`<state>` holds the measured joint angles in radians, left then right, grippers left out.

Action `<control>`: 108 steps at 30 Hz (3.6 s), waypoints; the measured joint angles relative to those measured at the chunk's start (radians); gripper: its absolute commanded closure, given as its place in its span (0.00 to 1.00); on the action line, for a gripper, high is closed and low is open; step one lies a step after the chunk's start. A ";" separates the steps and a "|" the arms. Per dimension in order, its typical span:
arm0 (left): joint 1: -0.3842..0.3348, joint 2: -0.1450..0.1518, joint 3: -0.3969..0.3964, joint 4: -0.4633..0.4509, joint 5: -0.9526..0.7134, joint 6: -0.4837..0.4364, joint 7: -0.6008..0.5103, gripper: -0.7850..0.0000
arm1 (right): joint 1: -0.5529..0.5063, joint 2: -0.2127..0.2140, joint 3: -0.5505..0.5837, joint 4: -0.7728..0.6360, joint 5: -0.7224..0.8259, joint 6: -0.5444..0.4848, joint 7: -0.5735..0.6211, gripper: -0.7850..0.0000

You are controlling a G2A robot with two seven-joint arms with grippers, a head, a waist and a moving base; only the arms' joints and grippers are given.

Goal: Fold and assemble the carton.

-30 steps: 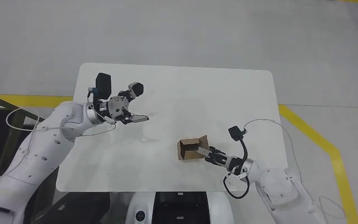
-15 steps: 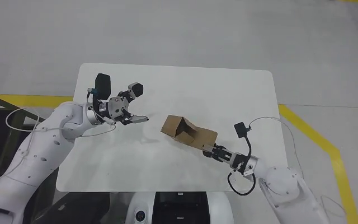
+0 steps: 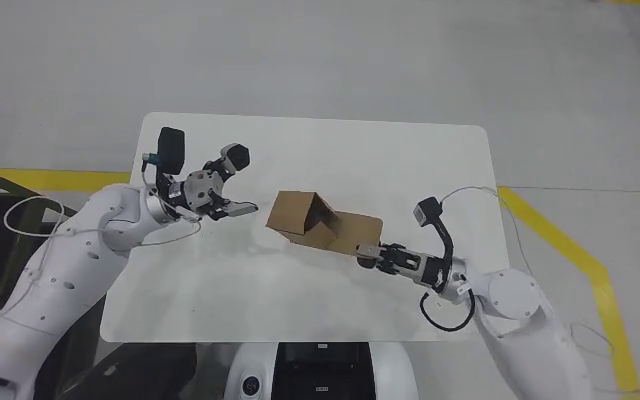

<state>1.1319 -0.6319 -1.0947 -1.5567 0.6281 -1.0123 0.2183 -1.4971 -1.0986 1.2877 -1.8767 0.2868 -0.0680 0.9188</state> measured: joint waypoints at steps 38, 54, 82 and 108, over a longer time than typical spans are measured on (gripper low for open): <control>-0.064 0.006 0.046 0.039 -0.031 0.000 -0.118 0.00 | 0.273 -0.043 -0.236 0.456 0.040 -0.002 -0.043 1.00; -0.112 -0.030 0.079 0.032 0.024 0.030 -0.230 0.00 | 0.264 -0.035 -0.221 0.514 -0.107 0.064 -0.162 1.00; -0.360 -0.230 0.393 0.212 0.455 0.268 -0.296 0.00 | 0.223 -0.017 -0.200 0.399 -0.214 0.115 -0.131 1.00; -0.328 -0.248 0.243 0.312 0.370 0.227 -0.117 0.00 | 0.215 -0.019 -0.176 0.376 -0.073 0.019 -0.054 1.00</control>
<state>0.8035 -0.8794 -0.8517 -1.2448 0.9981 -0.7855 0.1015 -1.2823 -1.1174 1.1114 -1.5010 0.2137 -0.0490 0.8651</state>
